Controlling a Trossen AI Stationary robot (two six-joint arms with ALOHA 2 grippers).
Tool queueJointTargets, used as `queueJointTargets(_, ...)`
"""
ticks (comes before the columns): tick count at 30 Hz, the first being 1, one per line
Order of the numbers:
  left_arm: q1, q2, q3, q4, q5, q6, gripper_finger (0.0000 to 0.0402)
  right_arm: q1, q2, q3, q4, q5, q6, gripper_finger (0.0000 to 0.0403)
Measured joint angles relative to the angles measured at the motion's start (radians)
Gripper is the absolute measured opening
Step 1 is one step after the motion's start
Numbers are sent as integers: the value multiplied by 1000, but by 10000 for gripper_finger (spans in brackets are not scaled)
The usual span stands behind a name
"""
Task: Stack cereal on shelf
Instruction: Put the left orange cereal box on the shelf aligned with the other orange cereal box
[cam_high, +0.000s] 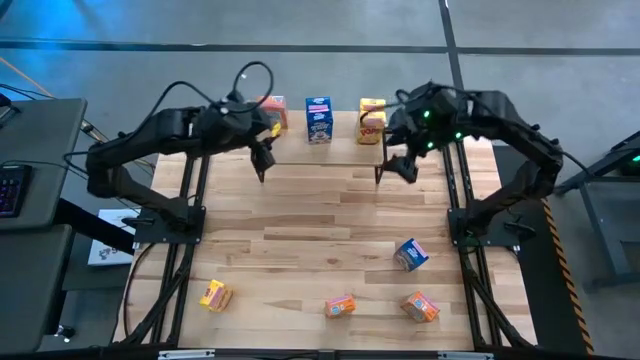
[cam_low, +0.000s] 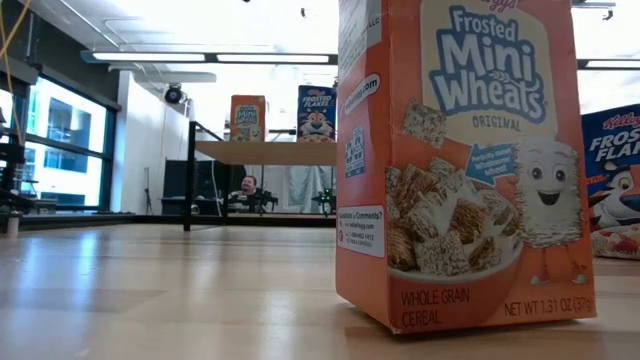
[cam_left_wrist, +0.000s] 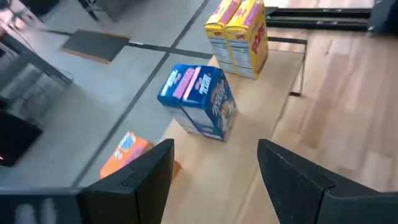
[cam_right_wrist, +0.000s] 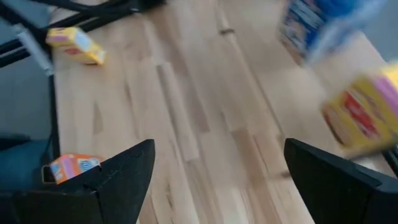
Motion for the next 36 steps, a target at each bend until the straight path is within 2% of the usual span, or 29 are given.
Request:
queueJointTargets(4, -18, -32, 0, -65, 26, -67, 223, 100, 29, 0, 42, 29, -36, 350)
queueJointTargets(12, -51, -49, 0, -169, 29, -88, 223, 301, 118, 0, 45, 119, -83, 350)
queueJointTargets(18, -70, -49, 0, -231, 64, -142, 223, 427, 228, 0, 73, 123, -108, 350)
queueJointTargets(24, -90, -49, 0, -247, 75, -159, 223, 517, 327, 0, 87, 114, -62, 350)
queueJointTargets(32, -91, -49, 0, -194, 75, -91, 223, 613, 412, 0, 112, 90, -27, 350)
queueJointTargets(36, -91, -49, 0, -186, 76, -134, 223, 645, 436, 0, 156, 72, 5, 350)
